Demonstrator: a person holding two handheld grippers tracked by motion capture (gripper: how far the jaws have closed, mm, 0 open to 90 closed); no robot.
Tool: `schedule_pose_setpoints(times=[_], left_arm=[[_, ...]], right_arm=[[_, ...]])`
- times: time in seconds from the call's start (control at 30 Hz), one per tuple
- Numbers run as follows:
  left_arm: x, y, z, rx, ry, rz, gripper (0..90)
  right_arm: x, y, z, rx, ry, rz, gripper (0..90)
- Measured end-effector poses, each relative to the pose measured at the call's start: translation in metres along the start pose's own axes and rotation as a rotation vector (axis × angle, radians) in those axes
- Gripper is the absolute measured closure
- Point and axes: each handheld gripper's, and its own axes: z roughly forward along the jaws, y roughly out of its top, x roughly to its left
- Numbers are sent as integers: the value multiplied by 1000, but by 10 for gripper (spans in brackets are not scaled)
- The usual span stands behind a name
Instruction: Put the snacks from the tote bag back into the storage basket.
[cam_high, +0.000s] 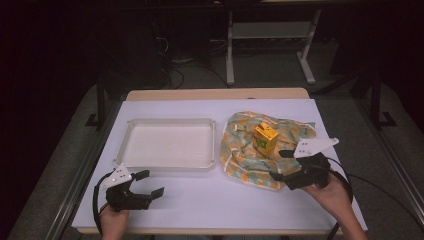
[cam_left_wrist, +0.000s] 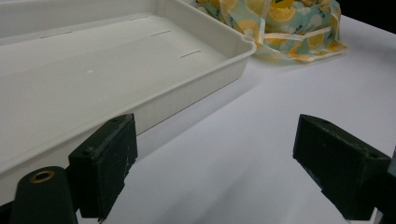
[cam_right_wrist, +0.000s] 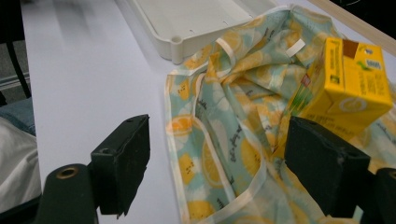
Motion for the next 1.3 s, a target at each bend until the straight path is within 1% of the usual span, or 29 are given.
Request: schedule_pose_setpoints(times=[0.13,0.17,0.2,0.27,0.3,0.37,0.4,0.43,0.47,0.57,0.6,0.7,0.83,0.87,0.97,1.1,1.3], left_arm=[[1,0,-1,-6,2,-2,134],[2,0,-1,-6,2,6,134],[1,0,-1,-3,-1,0,134],[0,0,-1,-7,-2,-2,134],[1,0,-1,-1,-1,4,134],[1,0,-1,0,-2,7,134],[2,1,-1,1,-1,10,134],[2,1,-1,1,-1,10,134],[2,1,-1,0,-1,9,134],[1,0,-1,-3,-2,3,134],[1,0,-1,-3,-4,1,134],[1,0,-1,2,-6,0,134],[1,0,-1,1,-10,6,134],[1,0,-1,5,-10,7,134],[0,0,-1,3,-9,9,134],[0,0,0,3,-9,6,134],[0,0,0,2,-9,5,134]], right_arm=[[-6,14,3,16,-4,-21,222],[-8,18,3,24,-2,-25,222],[-10,20,4,32,2,-29,222],[-14,25,5,45,5,-27,222],[-17,28,6,49,10,-27,222],[-19,30,7,55,17,-25,222],[-25,33,9,71,18,-24,222],[-25,33,9,71,18,-24,222],[-29,36,11,80,19,-22,221],[-31,38,13,83,24,-15,219],[-34,40,14,87,15,-23,216],[-37,44,16,90,15,-21,213],[-43,50,18,117,18,-9,213],[-45,51,18,114,18,-12,213],[-48,53,17,109,16,-1,211],[-56,60,17,116,6,2,206],[-63,67,19,124,-8,11,204]])
